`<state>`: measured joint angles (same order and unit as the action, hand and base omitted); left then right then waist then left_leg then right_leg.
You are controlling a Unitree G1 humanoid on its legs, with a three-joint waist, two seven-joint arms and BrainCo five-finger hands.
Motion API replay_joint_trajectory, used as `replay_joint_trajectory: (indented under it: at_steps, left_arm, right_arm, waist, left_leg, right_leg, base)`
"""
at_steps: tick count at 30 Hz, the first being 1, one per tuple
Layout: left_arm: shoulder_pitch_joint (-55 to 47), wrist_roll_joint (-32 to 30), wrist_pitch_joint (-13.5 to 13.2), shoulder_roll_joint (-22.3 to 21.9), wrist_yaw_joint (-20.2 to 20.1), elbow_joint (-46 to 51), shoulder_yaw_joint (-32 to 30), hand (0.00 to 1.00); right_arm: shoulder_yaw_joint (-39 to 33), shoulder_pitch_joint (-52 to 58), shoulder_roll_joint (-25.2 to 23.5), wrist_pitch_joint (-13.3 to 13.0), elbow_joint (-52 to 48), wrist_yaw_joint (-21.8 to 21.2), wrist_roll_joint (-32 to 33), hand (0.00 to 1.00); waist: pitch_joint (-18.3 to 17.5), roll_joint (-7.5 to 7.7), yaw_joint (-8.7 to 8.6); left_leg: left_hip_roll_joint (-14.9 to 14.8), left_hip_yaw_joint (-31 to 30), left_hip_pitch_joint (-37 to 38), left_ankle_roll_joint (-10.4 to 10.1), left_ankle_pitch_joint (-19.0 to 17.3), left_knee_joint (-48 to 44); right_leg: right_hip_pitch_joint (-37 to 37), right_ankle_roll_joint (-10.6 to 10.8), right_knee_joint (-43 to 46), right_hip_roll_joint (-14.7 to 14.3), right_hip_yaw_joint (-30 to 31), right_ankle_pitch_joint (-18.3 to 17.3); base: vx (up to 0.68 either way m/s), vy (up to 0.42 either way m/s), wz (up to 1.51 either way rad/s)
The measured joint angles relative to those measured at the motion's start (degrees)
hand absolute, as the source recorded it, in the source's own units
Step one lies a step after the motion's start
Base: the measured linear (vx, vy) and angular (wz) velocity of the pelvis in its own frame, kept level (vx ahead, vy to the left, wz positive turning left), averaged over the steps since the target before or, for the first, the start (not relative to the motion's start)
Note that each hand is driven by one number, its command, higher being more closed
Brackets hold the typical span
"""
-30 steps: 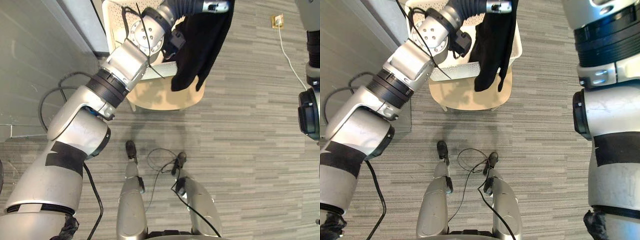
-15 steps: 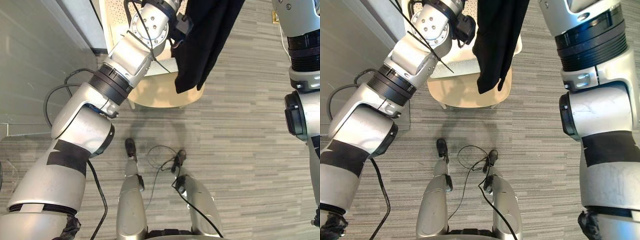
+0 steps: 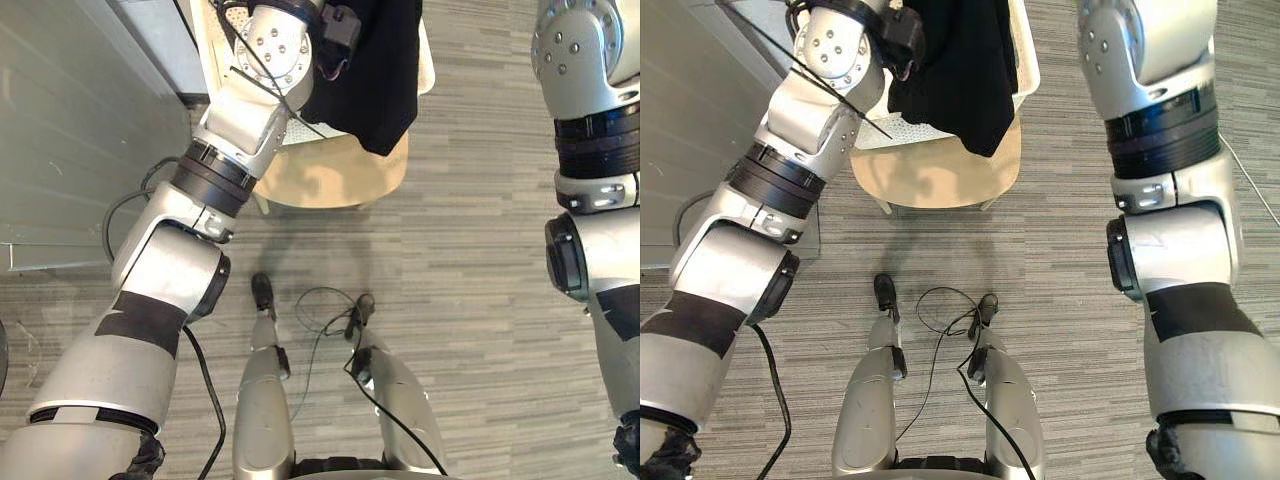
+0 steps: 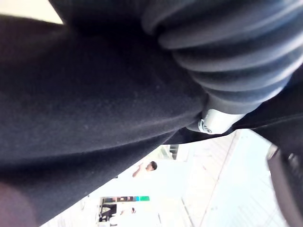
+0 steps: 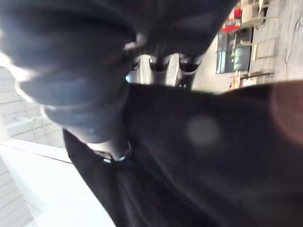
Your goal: Pick up the laundry basket with both hands and put the clothes into the washing machine.
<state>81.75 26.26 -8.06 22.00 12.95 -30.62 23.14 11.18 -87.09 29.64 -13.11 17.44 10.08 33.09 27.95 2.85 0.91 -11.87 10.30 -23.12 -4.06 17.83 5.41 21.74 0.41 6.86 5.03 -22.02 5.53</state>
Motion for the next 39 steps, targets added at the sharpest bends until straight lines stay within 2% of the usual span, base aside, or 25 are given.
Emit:
replay_joint_trajectory:
  at_steps: [3, 7, 9, 10, 11, 13, 18, 20, 21, 24, 30, 34, 36, 37, 39]
  left_arm:
    - [-3.28, -0.01, 0.02, 2.27, 0.96, 3.47, -3.74, 1.00]
    - [-7.56, -0.58, 0.05, 4.24, 1.62, 7.72, -9.21, 1.00]
    - [-11.84, -1.05, -0.02, 4.15, 2.15, 11.84, -12.41, 1.00]
    - [-15.77, -1.36, -0.23, 4.29, 2.20, 15.01, -14.84, 1.00]
    - [-18.50, -2.30, -0.65, 4.39, 2.29, 17.12, -16.97, 1.00]
    - [-20.35, -2.40, -0.74, 5.03, 2.23, 18.64, -19.20, 1.00]
    - [-22.50, -4.33, -0.75, 5.83, 2.25, 22.99, -24.12, 1.00]
    - [-24.32, -4.43, -0.88, 5.98, 2.16, 25.23, -24.47, 1.00]
    - [-26.48, -4.51, -1.14, 5.99, 2.03, 26.71, -24.89, 1.00]
    - [-28.96, -4.57, -1.16, 6.02, 1.93, 27.04, -25.66, 1.00]
    - [-36.46, -4.57, -1.26, 8.09, 0.68, 32.75, -27.51, 1.00]
    - [-45.66, -4.57, -1.47, 9.13, 0.68, 39.51, -35.70, 1.00]
    - [-51.00, -4.59, -2.04, 9.12, 0.07, 43.62, -39.21, 1.00]
    - [-54.21, -4.60, -2.46, 9.12, -0.55, 45.93, -41.11, 1.00]
    - [-58.79, -4.61, -2.80, 9.12, -0.86, 48.58, -43.70, 1.00]
  right_arm:
    - [-5.61, 7.92, -0.91, 0.56, -3.67, 0.95, -2.45, 0.00]
    - [-14.89, 18.44, -5.10, 0.96, -8.14, 2.43, -5.75, 0.00]
    - [-18.44, 26.23, -6.84, 0.97, -12.03, 3.36, -6.75, 0.00]
    - [-19.81, 32.55, -7.93, 0.98, -14.75, 3.65, -7.04, 0.00]
    - [-21.11, 38.25, -8.65, 0.98, -17.23, 3.66, -8.45, 0.00]
    - [-22.80, 45.68, -10.85, 1.31, -19.01, 3.55, -10.13, 0.00]
    - [-21.27, 60.56, -17.84, 3.54, -20.06, 0.01, -11.49, 0.00]
    - [-19.46, 67.35, -20.07, 4.56, -20.10, -2.22, -13.46, 0.00]
    - [-18.92, 72.89, -22.54, 5.62, -20.09, -4.24, -15.13, 0.00]
    - [-18.94, 80.73, -25.39, 6.82, -19.87, -5.30, -18.38, 0.00]
    - [-19.47, 90.28, -29.39, 8.15, -12.05, -5.33, -24.35, 0.00]
    - [-21.88, 94.78, -29.57, 10.27, -4.55, -5.28, -29.83, 0.00]
    - [-23.86, 95.99, -29.09, 12.43, -2.29, -5.29, -36.10, 0.00]
    - [-24.89, 96.45, -28.53, 13.66, 0.23, -5.39, -39.35, 0.00]
    - [-24.97, 96.54, -27.72, 14.70, 4.66, -6.19, -41.30, 0.00]
  waist:
    - [-0.02, 0.03, -0.04]
    - [-0.05, 0.07, -0.05]
    - [-2.17, -0.08, -0.04]
    - [-5.32, 0.10, -0.04]
    - [-6.52, -0.41, -0.17]
    - [-6.71, -0.52, -0.39]
    - [-7.23, -0.57, -1.06]
    - [-9.79, -0.67, -1.27]
    - [-12.22, -0.96, -1.57]
    - [-15.29, -1.87, -1.73]
    - [-19.76, -3.95, -1.71]
    - [-23.16, -5.15, -1.38]
    - [-23.99, -5.33, -1.22]
    - [-24.65, -5.24, -0.36]
    - [-26.09, -5.24, 0.53]
  left_leg:
    - [0.08, -0.14, 1.93, -0.01, -0.01, 0.00]
    - [0.13, -0.51, 6.39, -0.38, -0.53, 0.01]
    - [0.47, -0.50, 7.32, -0.97, -1.40, 0.03]
    - [0.98, -0.43, 6.90, -0.65, -3.03, 0.04]
    - [1.42, -0.32, 7.00, -0.64, -3.02, 0.04]
    - [1.81, -0.17, 7.97, -0.64, -3.02, 0.04]
    - [2.05, 0.50, 10.63, -0.66, -3.03, 0.06]
    - [2.06, 0.47, 10.61, -1.29, -3.53, 0.09]
    - [2.09, 0.37, 10.65, -1.16, -3.95, 0.13]
    - [2.27, -0.09, 11.07, -1.20, -4.22, 0.16]
    - [2.37, -0.80, 12.24, -1.35, -5.38, 0.47]
    - [2.63, -1.02, 13.02, -1.41, -5.92, 0.46]
    - [2.63, -1.48, 13.86, -1.68, -6.19, 0.37]
    - [2.46, -1.63, 14.41, -1.94, -6.43, 0.12]
    - [2.11, -1.69, 14.50, -1.95, -6.46, 0.05]
  right_leg:
    - [-1.89, -0.21, 0.05, 0.10, -0.03, 0.16]
    - [-6.45, -0.20, -0.21, 0.19, -0.11, 0.14]
    - [-7.30, 0.95, -0.06, 0.33, -0.14, -1.42]
    - [-7.01, 2.19, -0.31, 0.80, -0.05, -5.11]
    - [-7.22, 2.30, -0.59, 1.15, -0.01, -5.29]
    - [-8.33, 2.35, -1.00, 1.40, 0.08, -5.25]
    - [-11.10, 2.37, -1.30, 1.62, 0.03, -5.22]
    - [-11.69, 2.38, -2.59, 1.42, -0.06, -5.24]
    - [-12.20, 2.39, -3.55, 1.30, -0.11, -5.23]
    - [-13.35, 2.45, -4.44, 1.29, -0.61, -5.19]
    - [-15.74, 2.52, -5.98, 1.10, -1.46, -5.34]
    - [-16.81, 2.77, -6.55, 1.18, -1.41, -5.51]
    - [-18.15, 3.02, -7.10, 1.03, -1.46, -5.67]
    - [-18.71, 3.24, -7.07, 0.87, -1.41, -5.83]
    - [-18.88, 3.25, -7.06, 0.43, -1.35, -5.90]
  base:
    - [0.05, -0.044, 0.05]
    - [0.07, -0.057, 0.07]
    - [0.09, -0.055, 0.02]
    - [0.11, -0.052, -0.04]
    - [0.12, -0.039, -0.04]
    - [0.07, -0.009, 0.02]
    - [0.04, -0.021, 0.02]
    - [0.06, -0.034, 0.02]
    - [0.08, -0.025, 0.01]
    - [0.05, -0.014, 0.09]
    - [0.01, -0.004, 0.07]
    - [0.04, -0.001, 0.03]
    - [0.08, -0.021, 0.10]
    - [0.06, -0.033, 0.02]
    - [0.05, -0.040, 0.01]
